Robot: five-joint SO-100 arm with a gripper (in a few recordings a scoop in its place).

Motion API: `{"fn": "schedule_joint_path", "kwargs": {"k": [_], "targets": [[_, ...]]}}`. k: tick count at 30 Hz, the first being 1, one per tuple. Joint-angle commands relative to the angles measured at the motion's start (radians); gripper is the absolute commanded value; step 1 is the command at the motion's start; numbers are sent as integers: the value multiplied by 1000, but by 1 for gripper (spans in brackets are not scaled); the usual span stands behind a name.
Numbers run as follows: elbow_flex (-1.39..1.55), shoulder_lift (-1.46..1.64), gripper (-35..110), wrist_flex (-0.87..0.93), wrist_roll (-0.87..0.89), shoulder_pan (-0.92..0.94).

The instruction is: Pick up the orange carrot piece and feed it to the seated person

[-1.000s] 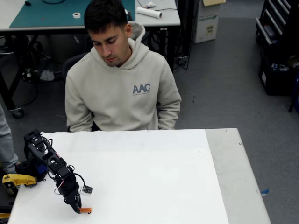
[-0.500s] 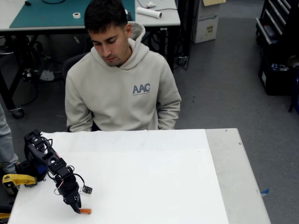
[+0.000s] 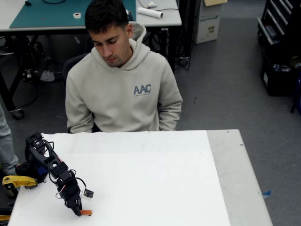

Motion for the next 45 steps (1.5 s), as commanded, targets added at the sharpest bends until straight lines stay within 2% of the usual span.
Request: {"fn": "schedule_joint_path", "kwargs": {"k": [1,13,28,34,45], "targets": [[-6,8,-1,0,-15,9],[-8,9,-3,0,-8,9],[-127,202,-3,12,-6,-86],[-199,273,-3,0,-21,-204],[-597,307,-3,0,-23,-479]]}}
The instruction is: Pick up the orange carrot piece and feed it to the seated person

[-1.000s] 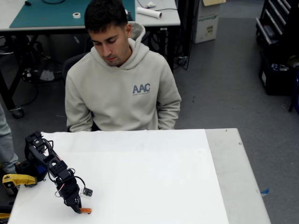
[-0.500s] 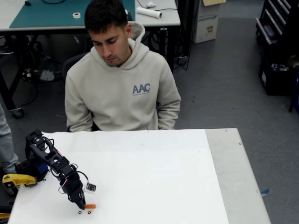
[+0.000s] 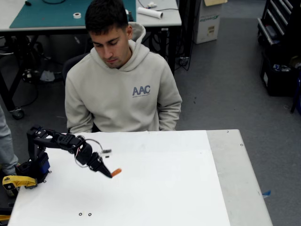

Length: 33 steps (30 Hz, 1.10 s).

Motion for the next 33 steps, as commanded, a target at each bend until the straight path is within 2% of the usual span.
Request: {"fn": "schedule_joint_path", "kwargs": {"k": [1,9,22,29,33], "targets": [[-229,80,-2,-2,-6,-64],[-555,-63,-2,-2,-49,-219],[-1227,-410,-2,0,-500,-502],[-1560,-618,-2,-2,-637,-641],[-1585,-672,-2,-2,-698,-687]]}}
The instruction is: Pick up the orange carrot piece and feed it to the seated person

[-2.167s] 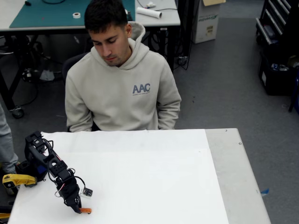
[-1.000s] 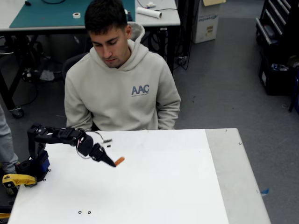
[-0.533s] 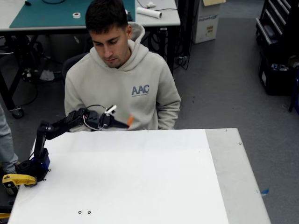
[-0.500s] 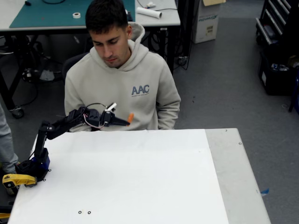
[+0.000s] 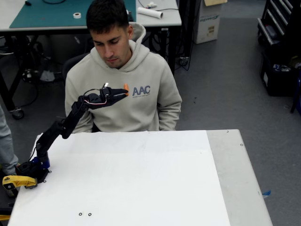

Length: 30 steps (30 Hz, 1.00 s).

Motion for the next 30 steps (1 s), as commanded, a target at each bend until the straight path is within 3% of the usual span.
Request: {"fn": "schedule_joint_path", "kwargs": {"k": [1,14,23,30], "targets": [[-110,25,-2,-3,-52,-20],[-110,20,-3,-12,-58,-132],[-101,5,-3,-209,-58,-184],[-101,5,-3,-235,-67,-232]]}}
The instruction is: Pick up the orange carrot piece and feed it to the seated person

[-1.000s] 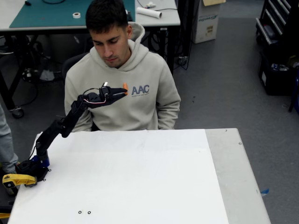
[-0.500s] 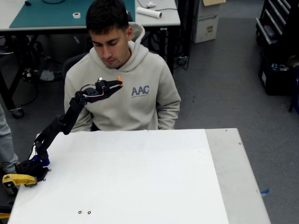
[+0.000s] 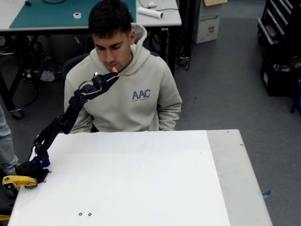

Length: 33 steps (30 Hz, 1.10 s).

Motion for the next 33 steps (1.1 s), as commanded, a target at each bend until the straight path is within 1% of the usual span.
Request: {"fn": "schedule_joint_path", "kwargs": {"k": [1,12,33], "targets": [[-87,52,-3,-28,-9,-17],[-87,-12,-3,-40,-12,-32],[-89,-11,-3,-40,-12,-64]]}}
